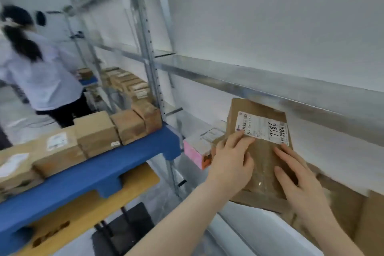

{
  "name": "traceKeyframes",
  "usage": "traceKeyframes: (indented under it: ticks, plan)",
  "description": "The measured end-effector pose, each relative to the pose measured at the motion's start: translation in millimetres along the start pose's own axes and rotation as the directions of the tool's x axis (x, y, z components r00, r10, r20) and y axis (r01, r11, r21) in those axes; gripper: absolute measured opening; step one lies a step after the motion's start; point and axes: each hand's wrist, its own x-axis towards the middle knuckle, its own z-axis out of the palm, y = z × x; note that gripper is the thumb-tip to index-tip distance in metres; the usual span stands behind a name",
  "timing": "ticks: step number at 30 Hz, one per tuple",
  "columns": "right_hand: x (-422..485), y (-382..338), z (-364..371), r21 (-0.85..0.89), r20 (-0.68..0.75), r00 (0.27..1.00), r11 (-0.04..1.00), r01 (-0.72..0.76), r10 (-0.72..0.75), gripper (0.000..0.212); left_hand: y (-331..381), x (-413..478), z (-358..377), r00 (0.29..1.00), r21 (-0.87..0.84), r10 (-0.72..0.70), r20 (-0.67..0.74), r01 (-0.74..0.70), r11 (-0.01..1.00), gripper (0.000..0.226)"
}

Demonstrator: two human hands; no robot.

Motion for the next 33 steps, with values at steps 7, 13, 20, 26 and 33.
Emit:
traceKeyframes:
  ticks: [7,13,20,26,33]
  plan:
    - [11.8,-102.8,192.3,0.216,0.386,0.891,0.962,0.165,-0.239,0.041,-129.8,-83.4,-153.4,0.892,0.101,-0.332,-0.307,0.378,0.920,0.040]
    - [-16.9,-177.5,347.1,0.372,0.611,0.673,0.902,0.221,-0.417,0.042,-229.5,-178.1,-241.4,0.688,0.072,-0.496,-0.529,0.619,0.782,0.039]
    - [-64.4,-240.3,509.5,0.478,0.787,0.352,0.861,0.172,-0.507,0.039,-328.8,-272.0,-298.5,0.330,-0.111,-0.668,-0.667,0.843,0.527,0.040]
    - [-65.7,-244.3,600.8,0.467,0.863,0.095,0.856,0.220,-0.496,0.037,-381.2,-293.2,-301.4,0.073,-0.293,-0.765,-0.640,0.897,0.331,0.038]
    - [-27.5,-222.7,661.2,0.475,0.880,-0.189,0.789,0.390,-0.436,0.044,-410.0,-264.3,-263.0,-0.123,-0.500,-0.855,-0.503,0.849,0.172,0.042]
